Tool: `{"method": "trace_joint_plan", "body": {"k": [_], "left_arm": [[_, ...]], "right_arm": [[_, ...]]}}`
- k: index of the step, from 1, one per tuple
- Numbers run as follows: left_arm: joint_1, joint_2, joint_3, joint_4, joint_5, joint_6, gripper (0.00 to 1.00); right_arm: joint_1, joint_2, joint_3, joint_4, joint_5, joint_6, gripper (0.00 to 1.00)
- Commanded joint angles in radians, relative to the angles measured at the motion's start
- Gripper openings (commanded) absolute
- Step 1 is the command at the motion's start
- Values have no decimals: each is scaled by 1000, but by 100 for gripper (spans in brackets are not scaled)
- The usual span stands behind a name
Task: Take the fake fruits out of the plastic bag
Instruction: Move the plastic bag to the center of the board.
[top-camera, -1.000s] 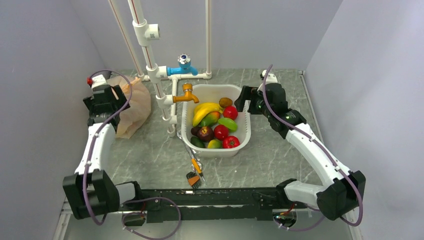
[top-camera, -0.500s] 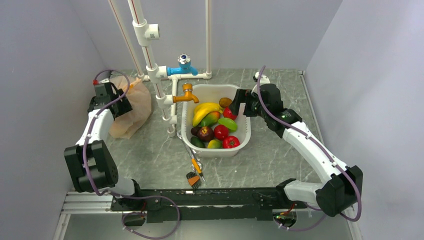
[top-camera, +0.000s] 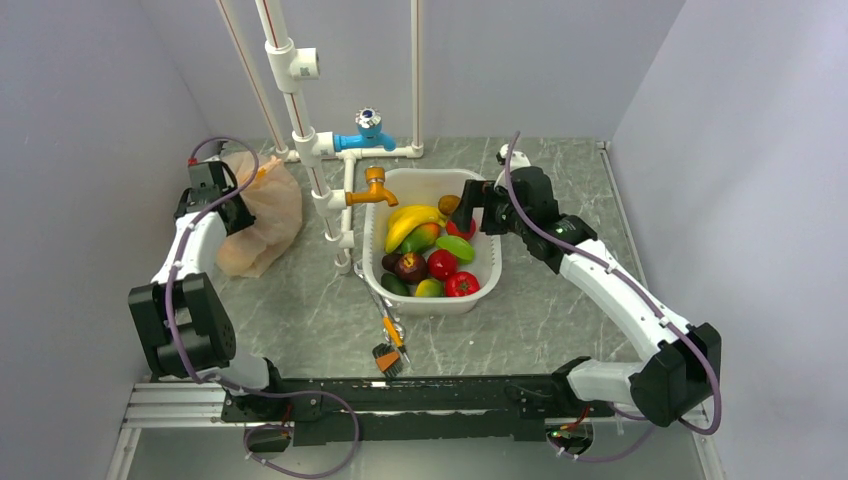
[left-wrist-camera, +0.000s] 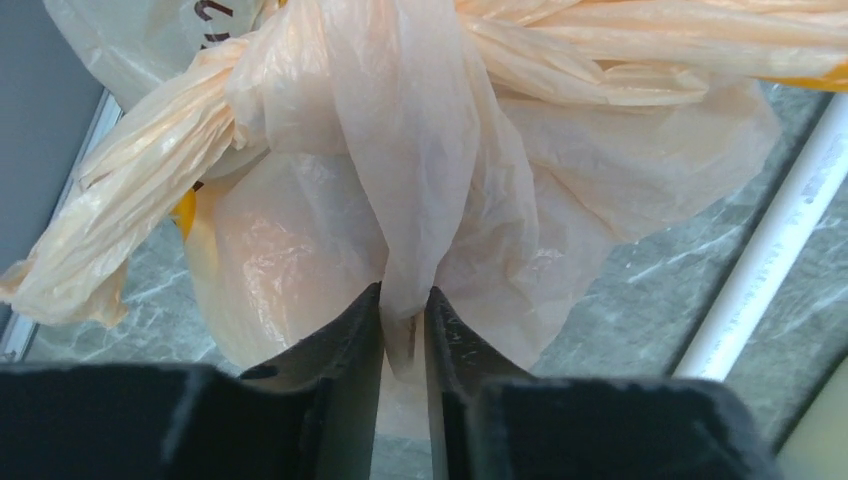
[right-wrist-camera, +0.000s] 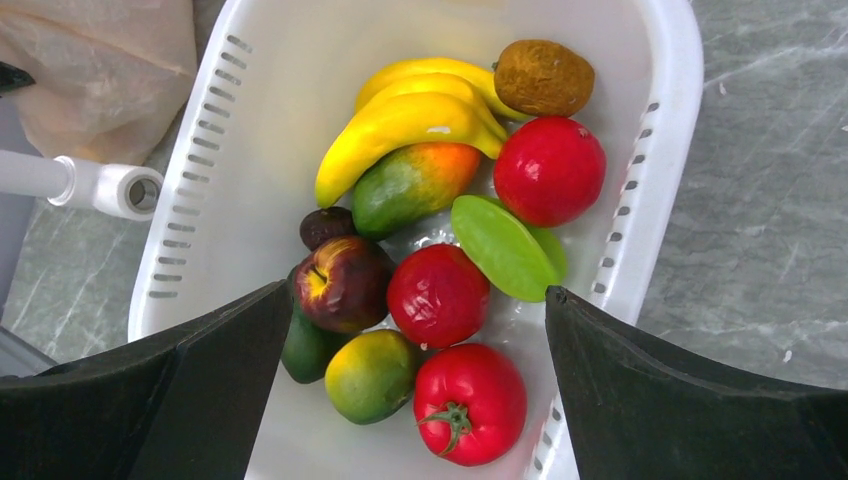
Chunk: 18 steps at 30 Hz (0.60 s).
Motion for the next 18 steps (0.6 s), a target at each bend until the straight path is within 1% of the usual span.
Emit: {"method": "trace_joint_plan", "body": {"k": [1,2,4,5,7,9,10,11,13,15,18], "left_arm": [[5,-80,2,-4,-18,-12,17],[5,-93,-4,-5,-16,-11,11],[-2,-121,-21,-10,-26,-8,3],[-15,-136,-26,-15,-57,-4,0],[-68,-166,-32,-28,-200,5,0],[-135,-192,-43,-35,-326,12,0],[-178,-205,-52,-29,-373,15,0],[-204,-215,-64,-29,-391,18,0],[-203,-235,-73,-77,-340,-34,0],[-171,-269,-104,-129,-252,-107,0],[-155,-379,-209,-122,-136,-182,0]], "right_arm": [[23,5,37,-15,35,3,100],[26,6,35,-18,37,4,100],[33,7,39,-28,42,3,100],[35,7,43,-40,50,3,100],[41,11,63,-62,55,-2,100],[50,18,88,-93,98,-14,100],[54,19,100,-112,113,-21,100],[62,18,106,-128,128,-28,100],[74,12,109,-149,145,-47,100],[87,-2,90,-152,166,-64,100],[91,-20,39,-127,185,-90,100]]}}
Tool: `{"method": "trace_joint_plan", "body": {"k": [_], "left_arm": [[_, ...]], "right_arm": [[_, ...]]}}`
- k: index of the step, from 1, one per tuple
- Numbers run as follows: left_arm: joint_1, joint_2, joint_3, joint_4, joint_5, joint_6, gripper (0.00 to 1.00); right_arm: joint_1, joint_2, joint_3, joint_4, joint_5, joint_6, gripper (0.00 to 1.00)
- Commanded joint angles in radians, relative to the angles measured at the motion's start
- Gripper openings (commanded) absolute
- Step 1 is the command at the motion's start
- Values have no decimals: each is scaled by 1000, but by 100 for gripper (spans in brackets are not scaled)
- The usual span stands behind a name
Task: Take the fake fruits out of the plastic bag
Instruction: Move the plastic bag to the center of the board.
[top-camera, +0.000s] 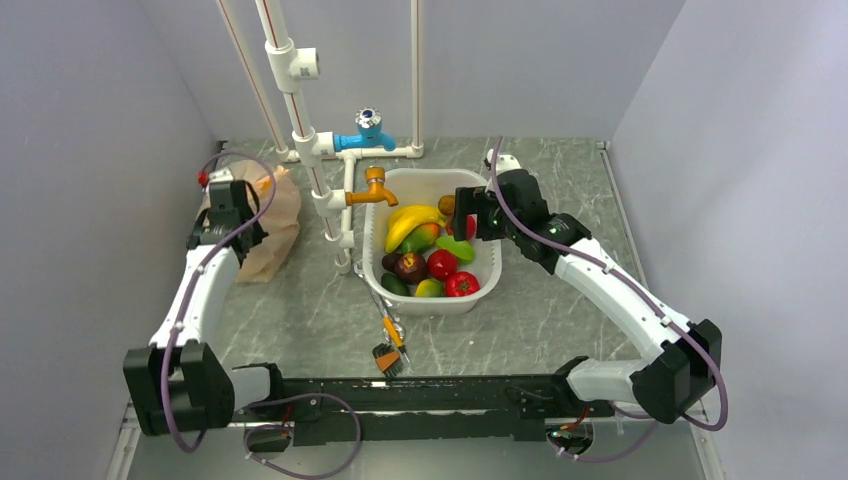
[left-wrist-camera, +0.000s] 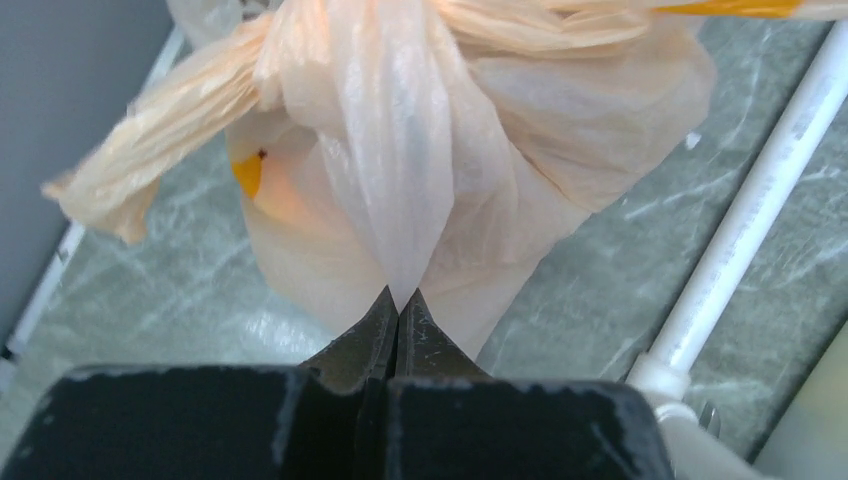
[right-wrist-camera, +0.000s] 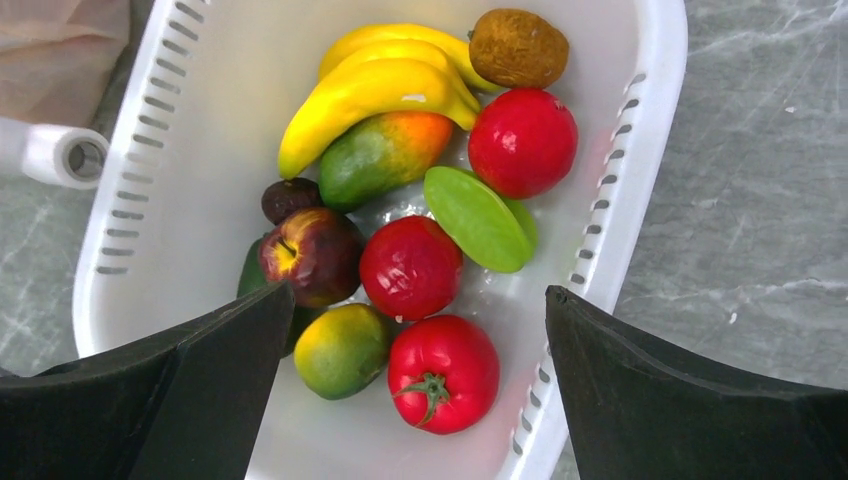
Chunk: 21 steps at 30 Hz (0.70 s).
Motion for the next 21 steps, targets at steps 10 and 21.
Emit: {"method": "trace_joint_plan", "body": {"k": [10,21], "left_arm": [[24,-660,-371,-117,444,-298,0],[-38,-862,-401,-86,758,-417,4]], "right_arm": [[49,-133,-98,90,12,-37,100],[247,-164,-91,157,2,5,100]]}}
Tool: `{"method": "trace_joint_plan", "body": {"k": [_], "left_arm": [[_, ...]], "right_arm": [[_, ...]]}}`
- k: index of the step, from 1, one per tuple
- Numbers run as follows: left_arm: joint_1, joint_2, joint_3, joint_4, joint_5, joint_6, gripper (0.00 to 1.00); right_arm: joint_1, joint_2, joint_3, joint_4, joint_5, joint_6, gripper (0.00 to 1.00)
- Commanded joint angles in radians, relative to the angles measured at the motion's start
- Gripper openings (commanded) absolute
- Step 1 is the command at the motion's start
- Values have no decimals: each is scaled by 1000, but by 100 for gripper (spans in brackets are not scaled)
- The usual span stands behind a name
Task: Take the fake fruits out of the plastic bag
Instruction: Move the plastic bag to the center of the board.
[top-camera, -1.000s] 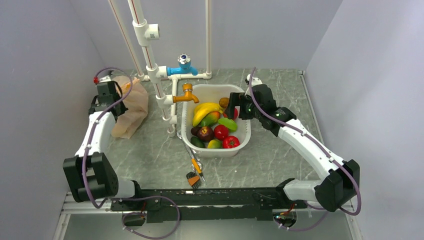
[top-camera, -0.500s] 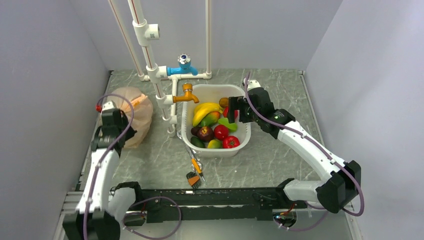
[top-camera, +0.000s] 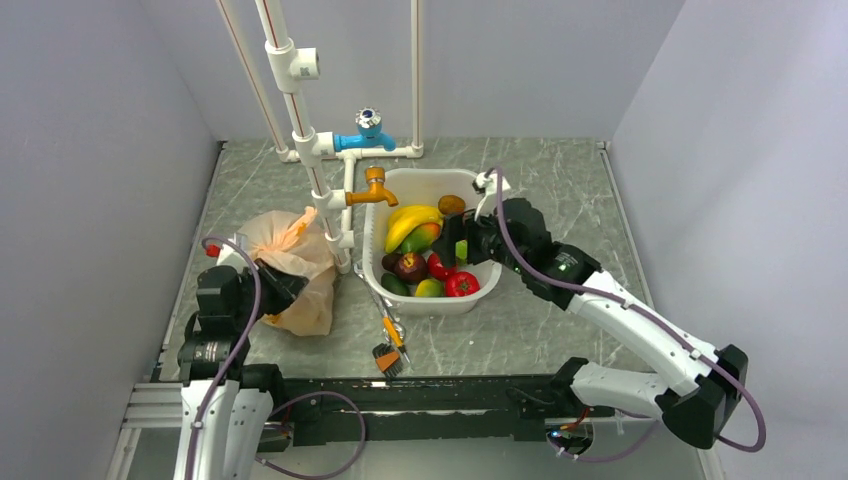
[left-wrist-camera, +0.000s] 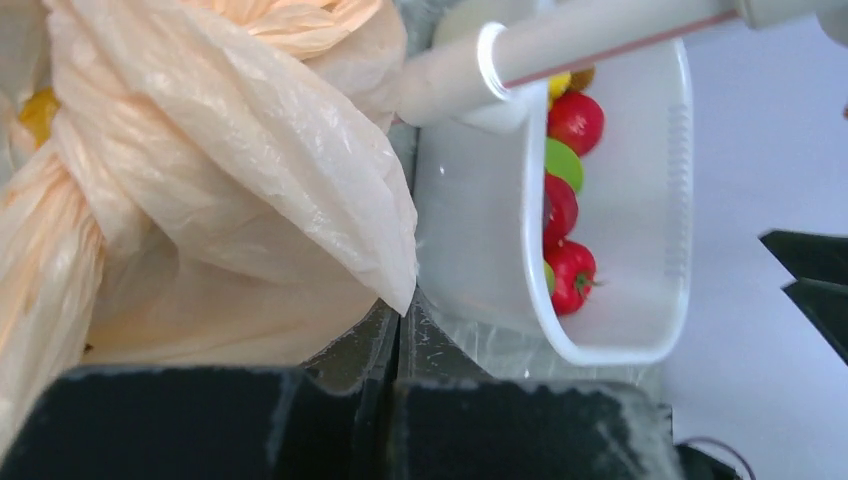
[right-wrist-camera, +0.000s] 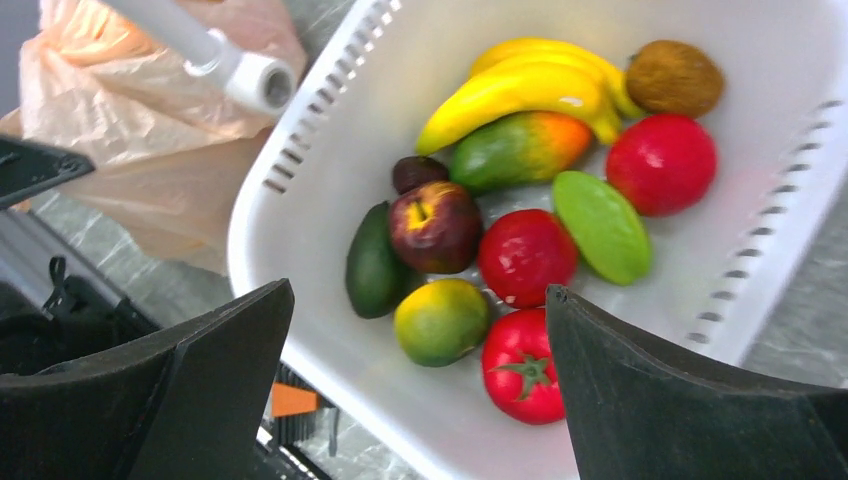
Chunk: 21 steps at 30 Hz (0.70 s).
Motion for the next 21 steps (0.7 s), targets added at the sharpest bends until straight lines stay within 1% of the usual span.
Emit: {"method": "trace_joint_plan", "body": {"k": [1,2,4,8,10,11,13,15,17,19,20,21], "left_arm": [[-5,-24,46,28,161,-36,8],[-6,-28,73,3,152,-16,13],[-5,-36,129,-47,126,31,27],[-6,-51,205,-123,65,114,59],[-5,-51,242,-167,-1,160,69],[-5,-51,255,-175,-56,176,72],[-5,-38,280,-186,-163,214,74],[-5,2,318,-187,-257,266,79],[-6,78,347,-179,-378,317,81],[-5,163,379,-172,-486,348,85],[-4,208,384,-151,-530,357,88],[4,251,391,-128,-548,372,88]], "right_arm": [[102,37,43,50,22,22,100],[128,46,47,58,34,22,100],[202,65,57,78,65,20,100],[340,98,76,133,124,4,100],[412,115,61,191,158,-23,100],[445,127,59,217,175,-35,100],[503,161,67,259,201,-52,100],[530,215,97,279,206,-60,100],[547,287,149,273,200,-70,100],[562,361,212,259,203,-99,96],[570,395,242,258,209,-115,95],[574,426,281,259,210,-128,94]]}}
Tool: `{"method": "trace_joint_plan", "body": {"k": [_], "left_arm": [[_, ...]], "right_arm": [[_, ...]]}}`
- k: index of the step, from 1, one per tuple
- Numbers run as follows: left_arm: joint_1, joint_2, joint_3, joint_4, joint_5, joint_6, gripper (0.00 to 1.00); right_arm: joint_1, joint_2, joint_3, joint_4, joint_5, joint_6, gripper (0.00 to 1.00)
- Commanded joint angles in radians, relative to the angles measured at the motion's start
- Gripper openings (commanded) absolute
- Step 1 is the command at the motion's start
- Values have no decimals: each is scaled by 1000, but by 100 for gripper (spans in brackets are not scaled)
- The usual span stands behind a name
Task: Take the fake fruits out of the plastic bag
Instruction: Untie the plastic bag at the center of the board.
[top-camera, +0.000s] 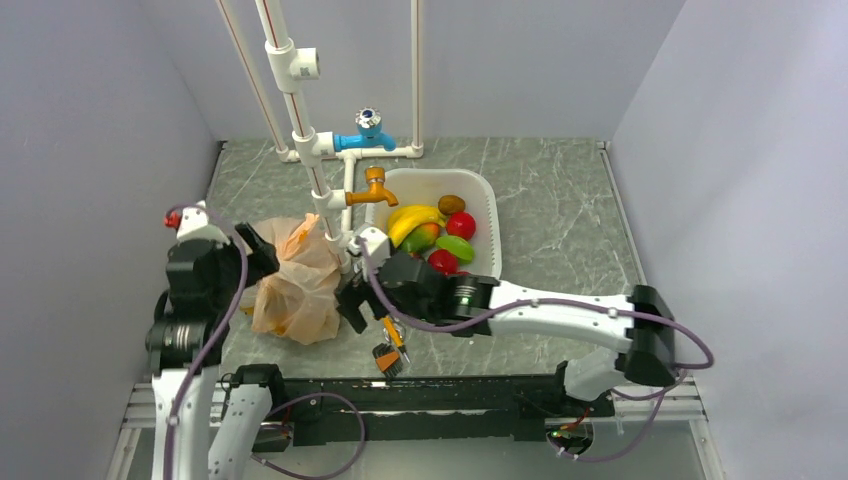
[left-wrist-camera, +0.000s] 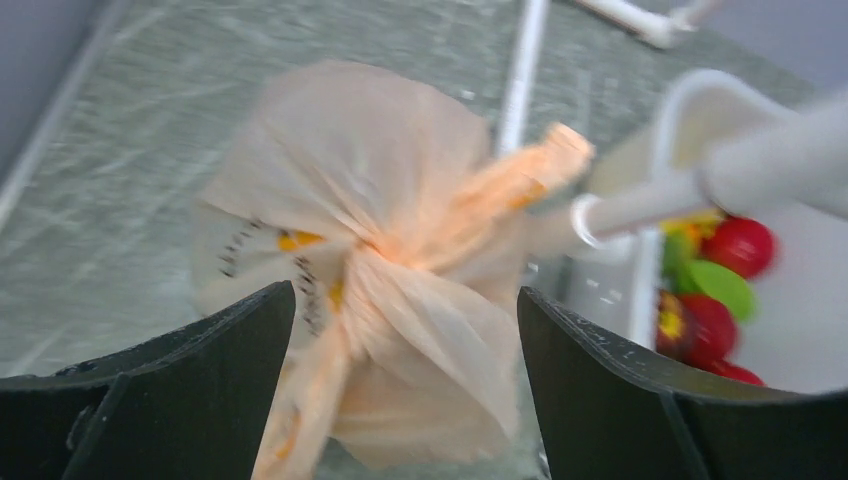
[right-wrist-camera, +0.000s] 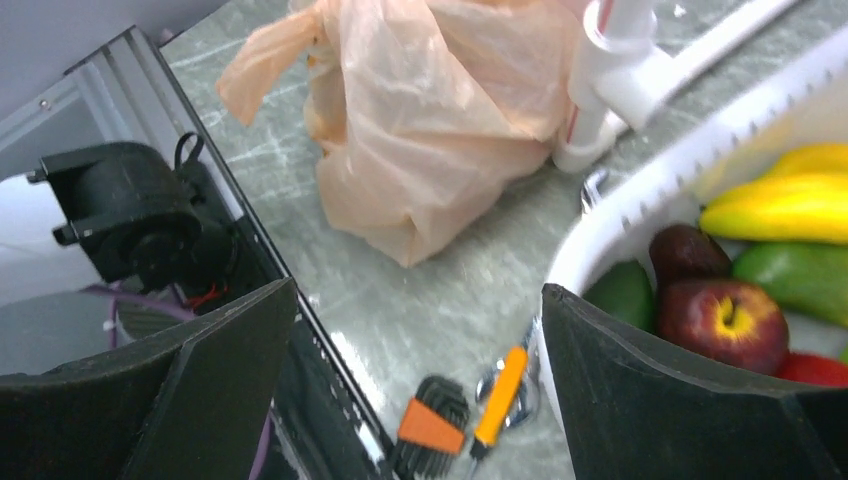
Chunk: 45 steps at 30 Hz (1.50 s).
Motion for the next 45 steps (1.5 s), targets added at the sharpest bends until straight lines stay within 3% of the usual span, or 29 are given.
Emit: {"method": "trace_joint_plan", "body": {"k": [1,5,15,19,28,33,36,39,45], "left_arm": [[22,204,55,68,-238,124,89],[176,349,58,146,-57,174,87],[217,301,-147,395,115,193,88],[222,299,-159,405,163,202,87],[222,258,-201,408,148,221,55],[210,284,-196,407,196,238,29],[193,298,-194,402,203,244,21],[172,302,-190,398,193,252,1],[137,287,-199,403,173,258,0]], "right_arm": [[22,127,168,56,36,-76,94],[22,245,275,73,15,-113,92],[23,426,418,74,45,-170,91],[23,472,458,101,46,-202,91],[22,591,562,151,131,-282,85],[22,625,595,169,133,-348,77],[22,651,621,166,154,-348,76],[22,662,619,196,146,-346,76],[21,725,704,161,130,-344,77]]}}
